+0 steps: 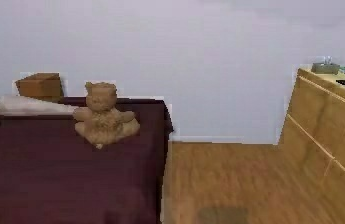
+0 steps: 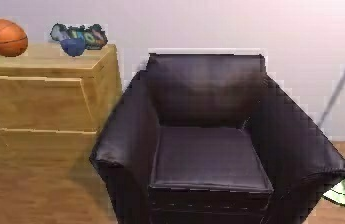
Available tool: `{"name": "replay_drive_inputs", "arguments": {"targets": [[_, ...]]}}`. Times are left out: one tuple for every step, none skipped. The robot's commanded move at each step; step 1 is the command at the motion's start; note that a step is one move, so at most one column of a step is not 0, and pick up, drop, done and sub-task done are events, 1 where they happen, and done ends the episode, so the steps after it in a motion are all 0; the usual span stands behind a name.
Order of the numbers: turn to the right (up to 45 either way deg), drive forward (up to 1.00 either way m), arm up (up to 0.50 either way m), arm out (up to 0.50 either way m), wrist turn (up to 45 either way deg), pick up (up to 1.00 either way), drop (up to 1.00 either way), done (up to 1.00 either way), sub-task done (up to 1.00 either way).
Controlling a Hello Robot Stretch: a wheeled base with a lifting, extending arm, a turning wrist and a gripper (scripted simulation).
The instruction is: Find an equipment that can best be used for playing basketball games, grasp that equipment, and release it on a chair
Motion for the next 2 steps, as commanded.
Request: {"name": "replay_drive_inputs", "arguments": {"targets": [[-33.0, 0.0, 0.0, 0.0, 0.0, 0.0, 0.0, 0.0, 0.0], [-3.0, 0.0, 0.0, 0.0, 0.0, 0.0, 0.0, 0.0, 0.0]]}}
